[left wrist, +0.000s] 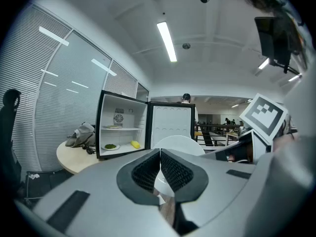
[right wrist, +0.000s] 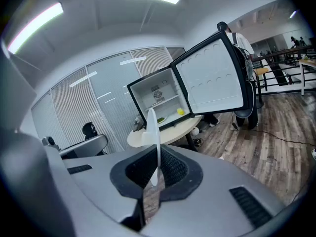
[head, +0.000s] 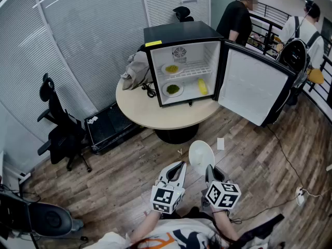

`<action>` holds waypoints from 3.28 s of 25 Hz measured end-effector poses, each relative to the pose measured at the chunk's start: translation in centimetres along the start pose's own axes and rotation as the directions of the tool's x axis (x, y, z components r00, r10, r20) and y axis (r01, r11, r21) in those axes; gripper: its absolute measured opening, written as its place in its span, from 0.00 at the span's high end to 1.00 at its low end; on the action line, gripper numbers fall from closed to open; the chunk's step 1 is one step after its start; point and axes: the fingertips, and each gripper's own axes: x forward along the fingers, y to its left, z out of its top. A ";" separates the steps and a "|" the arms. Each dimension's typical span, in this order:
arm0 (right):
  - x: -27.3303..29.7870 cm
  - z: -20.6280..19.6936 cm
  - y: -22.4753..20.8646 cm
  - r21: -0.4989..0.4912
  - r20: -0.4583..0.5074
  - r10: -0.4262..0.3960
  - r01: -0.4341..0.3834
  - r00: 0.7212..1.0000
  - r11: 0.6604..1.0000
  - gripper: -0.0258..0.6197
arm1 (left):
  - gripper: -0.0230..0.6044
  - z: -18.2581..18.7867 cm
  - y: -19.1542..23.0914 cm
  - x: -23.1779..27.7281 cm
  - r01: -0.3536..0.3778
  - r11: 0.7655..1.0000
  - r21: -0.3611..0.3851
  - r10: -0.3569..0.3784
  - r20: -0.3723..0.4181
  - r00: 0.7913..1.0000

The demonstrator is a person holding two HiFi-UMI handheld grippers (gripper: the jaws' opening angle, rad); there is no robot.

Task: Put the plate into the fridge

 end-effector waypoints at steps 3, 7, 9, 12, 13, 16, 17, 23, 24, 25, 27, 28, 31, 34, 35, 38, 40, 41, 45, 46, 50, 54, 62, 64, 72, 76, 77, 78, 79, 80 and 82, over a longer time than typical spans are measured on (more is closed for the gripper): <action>0.0 0.2 0.0 0.002 0.008 -0.008 0.008 1.000 1.000 0.92 | 0.94 0.0 -0.1 0.0 0.007 1.000 0.001 -0.007 -0.005 1.000; -0.1 0.8 -0.5 0.030 0.031 0.001 -0.002 1.000 1.000 0.92 | 0.94 -0.1 -0.9 0.4 0.017 1.000 0.008 -0.017 -0.006 1.000; 0.0 1.2 -0.8 0.048 0.042 0.004 -0.006 0.999 0.999 0.92 | 0.94 -0.1 -1.2 0.7 0.018 1.000 0.014 -0.018 -0.008 1.000; 0.5 1.5 -1.1 0.049 0.041 0.013 -0.015 0.999 0.999 0.92 | 0.94 0.0 -1.1 1.1 0.009 1.000 0.019 -0.009 -0.008 1.000; 0.6 1.6 -1.3 0.048 0.039 0.017 -0.019 0.999 0.999 0.92 | 0.94 0.0 -1.0 1.3 0.004 1.000 0.019 -0.004 -0.007 1.000; 1.0 1.9 -1.8 0.045 0.031 0.031 -0.032 0.999 0.998 0.92 | 0.94 0.1 -0.8 2.1 -0.014 1.000 0.016 0.014 -0.001 1.000; 1.2 2.0 -2.1 0.044 0.027 0.035 -0.036 0.999 0.998 0.92 | 0.94 0.2 -0.8 2.3 -0.021 1.000 0.014 0.021 0.000 1.000; 2.3 2.4 -3.6 0.043 0.008 0.055 -0.055 0.998 0.998 0.92 | 0.94 0.1 -0.5 3.4 -0.069 0.998 -0.007 0.069 -0.002 0.998; 2.6 2.5 -3.7 0.046 0.007 0.058 -0.059 0.998 0.997 0.92 | 0.94 0.1 -0.4 3.6 -0.072 0.997 -0.007 0.072 -0.003 0.997; 3.0 2.6 -3.7 0.050 0.005 0.064 -0.064 0.998 0.997 0.92 | 0.94 0.1 -0.3 3.8 -0.073 0.997 -0.004 0.073 -0.006 0.997; 3.7 2.6 -3.6 0.055 -0.006 0.076 -0.076 0.997 0.996 0.92 | 0.94 -0.1 -0.1 4.1 -0.077 0.997 0.005 0.077 -0.020 0.997; 4.0 2.6 -3.6 0.053 -0.013 0.081 -0.080 0.997 0.995 0.92 | 0.94 -0.3 0.1 4.2 -0.083 0.997 0.005 0.083 -0.027 0.996; 4.7 2.3 -3.6 0.053 -0.031 0.092 -0.091 0.995 0.994 0.92 | 0.94 -0.5 0.8 4.5 -0.103 0.995 -0.002 0.103 -0.034 0.994; 5.7 2.5 -3.7 0.061 -0.038 0.096 -0.094 0.995 0.994 0.92 | 0.94 -0.5 1.5 5.3 -0.106 0.994 0.003 0.106 -0.040 0.994; 6.1 2.7 -3.7 0.063 -0.039 0.096 -0.094 0.995 0.994 0.92 | 0.94 -0.5 1.8 5.6 -0.105 0.994 0.005 0.105 -0.044 0.994; 8.0 3.5 -3.8 0.069 -0.038 0.093 -0.090 0.995 0.994 0.92 | 0.94 -0.6 3.2 7.2 -0.100 0.995 0.008 0.100 -0.050 0.994; 9.5 4.2 -4.0 0.067 -0.035 0.086 -0.083 0.996 0.994 0.92 | 0.94 -0.6 4.3 8.6 -0.095 0.995 0.008 0.095 -0.047 0.994; 10.3 4.6 -4.1 0.064 -0.032 0.081 -0.079 0.996 0.995 0.92 | 0.94 -0.4 4.9 9.3 -0.091 0.996 0.008 0.091 -0.043 0.995; 13.7 6.3 -3.9 0.064 -0.030 0.058 -0.056 0.998 0.996 0.92 | 0.94 0.5 7.8 12.5 -0.064 0.998 0.008 0.064 -0.031 0.997; 14.6 6.7 -3.8 0.067 -0.030 0.053 -0.050 0.998 0.996 0.92 | 0.94 0.8 8.6 13.2 -0.055 0.998 0.014 0.056 -0.032 0.998; 18.1 8.5 -3.0 0.068 -0.024 0.039 -0.038 0.999 0.997 0.92 | 0.94 1.9 11.8 16.0 -0.030 0.999 0.029 0.031 -0.026 0.999; 21.8 10.4 -2.1 0.073 -0.017 0.023 -0.022 1.000 0.997 0.92 | 0.94 2.3 15.5 18.7 -0.015 1.000 0.022 0.015 -0.031 0.999; 27.2 13.1 -1.6 0.101 0.008 -0.031 0.030 0.999 0.994 0.92 | 0.94 3.3 20.3 22.7 0.056 0.998 0.009 -0.056 -0.024 0.998; 28.1 13.8 -1.6 0.118 0.023 -0.045 0.042 0.999 0.992 0.92 | 0.94 3.3 21.1 23.5 0.076 0.997 0.016 -0.076 -0.024 0.997; 28.3 16.3 -1.8 0.158 0.070 -0.097 0.084 0.993 0.984 0.92 | 0.94 3.7 22.8 25.0 0.128 0.992 -0.024 -0.128 -0.016 0.992; 28.5 16.9 -2.2 0.174 0.082 -0.121 0.105 0.989 0.979 0.92 | 0.94 2.6 22.6 25.3 0.152 0.988 -0.029 -0.152 -0.031 0.988; 28.6 17.0 -2.3 0.178 0.083 -0.123 0.107 0.989 0.978 0.92 | 0.94 2.4 22.5 25.3 0.155 0.988 -0.031 -0.156 -0.032 0.987; 28.8 17.2 -2.3 0.179 0.083 -0.121 0.105 0.989 0.978 0.92 | 0.94 2.3 22.5 25.3 0.156 0.987 -0.032 -0.157 -0.032 0.987; 29.0 17.5 -2.3 0.179 0.083 -0.117 0.101 0.990 0.979 0.92 | 0.94 2.3 22.5 25.3 0.156 0.987 -0.032 -0.157 -0.031 0.987; 29.3 17.9 -2.3 0.179 0.085 -0.112 0.096 0.990 0.979 0.92 | 0.94 2.3 22.7 25.4 0.155 0.987 -0.031 -0.156 -0.031 0.987; 30.0 18.9 -2.3 0.181 0.098 -0.107 0.088 0.989 0.980 0.92 | 0.94 2.3 23.1 25.6 0.148 0.989 -0.030 -0.149 -0.034 0.988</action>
